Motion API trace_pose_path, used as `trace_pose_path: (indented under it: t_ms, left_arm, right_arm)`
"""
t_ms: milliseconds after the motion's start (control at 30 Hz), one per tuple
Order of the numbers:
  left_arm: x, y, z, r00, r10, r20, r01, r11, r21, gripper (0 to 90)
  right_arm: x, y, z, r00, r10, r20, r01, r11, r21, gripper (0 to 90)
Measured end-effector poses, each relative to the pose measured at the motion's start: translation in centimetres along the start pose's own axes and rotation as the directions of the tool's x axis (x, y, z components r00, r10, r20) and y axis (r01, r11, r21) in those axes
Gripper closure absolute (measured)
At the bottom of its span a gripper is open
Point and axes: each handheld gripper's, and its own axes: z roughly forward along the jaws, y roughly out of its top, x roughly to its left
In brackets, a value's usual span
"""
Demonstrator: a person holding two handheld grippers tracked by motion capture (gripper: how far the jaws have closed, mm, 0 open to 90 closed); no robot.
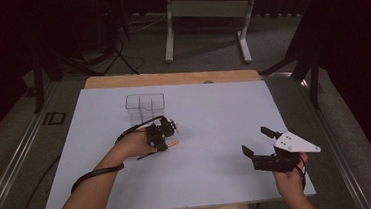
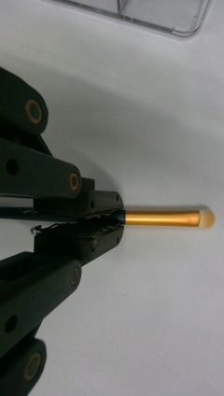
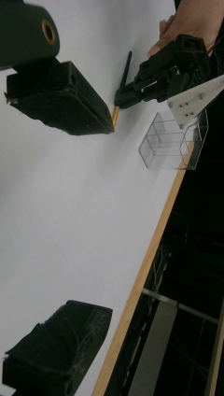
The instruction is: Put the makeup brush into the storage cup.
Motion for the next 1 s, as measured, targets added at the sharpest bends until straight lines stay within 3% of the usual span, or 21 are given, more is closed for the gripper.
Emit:
trace_pose_path:
  t_ms: [100, 167, 300, 533, 667, 833, 967, 1000]
  left_arm:
    - [0.1, 0.3, 0.0, 0.9989, -0.047, 0.005, 0.047, 0.9987, 0.021, 84.0]
    - [-0.1, 0.3, -0.1, 0.9995, -0.031, -0.011, 0.031, 0.9994, 0.015, 84.1]
    - [0.5, -0.2, -1.3, 0.9956, -0.094, 0.006, 0.094, 0.9942, -0.052, 84.6]
    - [1.0, -1.4, -3.7, 0.9936, -0.108, 0.035, 0.111, 0.9873, -0.114, 84.7]
    - [1.0, -2.3, -4.9, 0.9922, -0.12, 0.035, 0.124, 0.978, -0.168, 84.7]
    - [0.8, -3.3, -6.0, 0.991, -0.125, 0.049, 0.132, 0.971, -0.199, 84.7]
    - [0.7, -4.3, -7.1, 0.9871, -0.15, 0.055, 0.159, 0.9513, -0.264, 84.7]
    - [0.7, -4.5, -7.3, 0.9872, -0.147, 0.061, 0.158, 0.9493, -0.272, 84.7]
  right_arm:
    - [0.0, 0.0, 0.0, 1.0, 0.002, 0.0, -0.002, 1.0, 0.001, 10.5]
    - [0.0, 0.0, 0.0, 1.0, 0.003, 0.0, -0.003, 1.0, 0.001, 10.5]
    - [0.0, 0.0, 0.0, 1.0, 0.005, 0.0, -0.005, 1.0, 0.001, 10.5]
    - [0.0, 0.0, 0.1, 1.0, 0.006, -0.002, -0.006, 1.0, 0.001, 10.5]
    - [0.0, 0.0, 0.1, 1.0, 0.007, -0.003, -0.007, 1.0, 0.0, 10.5]
    - [0.0, 0.0, 0.0, 1.0, 0.005, -0.008, -0.006, 1.0, -0.004, 10.5]
    - [0.1, 0.0, 0.0, 0.9999, 0.001, -0.017, -0.002, 1.0, -0.013, 10.5]
    - [0.1, 0.0, 0.0, 0.9999, 0.001, -0.017, -0.002, 1.0, -0.013, 10.5]
